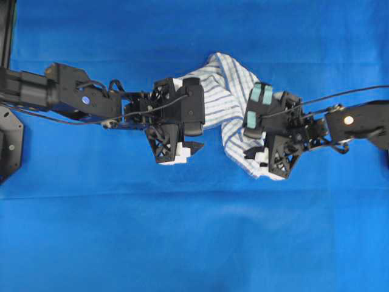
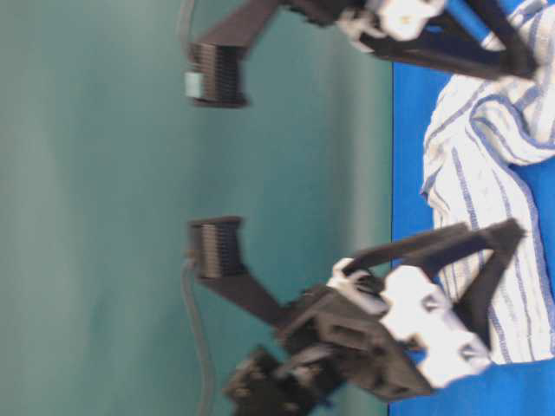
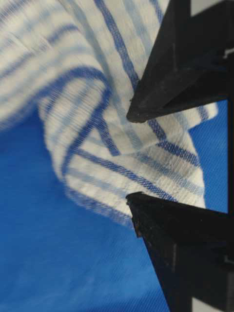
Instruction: Lift the towel with both arms.
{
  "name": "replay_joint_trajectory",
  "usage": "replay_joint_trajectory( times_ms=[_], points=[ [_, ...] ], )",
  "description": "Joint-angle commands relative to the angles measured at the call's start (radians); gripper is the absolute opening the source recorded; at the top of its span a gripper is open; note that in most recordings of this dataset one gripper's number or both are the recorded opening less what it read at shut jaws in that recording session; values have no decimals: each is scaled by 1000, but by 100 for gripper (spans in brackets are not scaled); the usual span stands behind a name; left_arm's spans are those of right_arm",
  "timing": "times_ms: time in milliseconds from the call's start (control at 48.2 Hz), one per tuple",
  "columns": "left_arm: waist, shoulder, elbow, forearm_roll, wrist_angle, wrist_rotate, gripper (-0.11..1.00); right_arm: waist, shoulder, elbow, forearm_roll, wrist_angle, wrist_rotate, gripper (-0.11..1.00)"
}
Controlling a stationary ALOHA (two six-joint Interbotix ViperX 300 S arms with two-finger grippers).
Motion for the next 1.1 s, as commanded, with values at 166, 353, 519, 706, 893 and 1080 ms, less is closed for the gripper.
replay_joint_trajectory(
  times_ms=[166,353,519,706,893,1080],
  points=[
    [0,48,3,-3,-95,-32,90,6,77,-12,8,-41,2,64],
    [0,58,-2,-3,-94,-35,87,6,81,-14,6,-41,2,63],
    [2,58,-3,-3,-77,-32,59,6,81,-17,3,-41,-2,53],
    [3,52,-3,-3,-49,-25,6,5,78,-17,0,-43,-6,7],
    [2,5,-2,-3,-11,-23,1,5,35,-18,2,-35,-6,7],
    [3,-109,-3,-3,64,-23,1,5,-84,-35,2,6,-12,6]
  ],
)
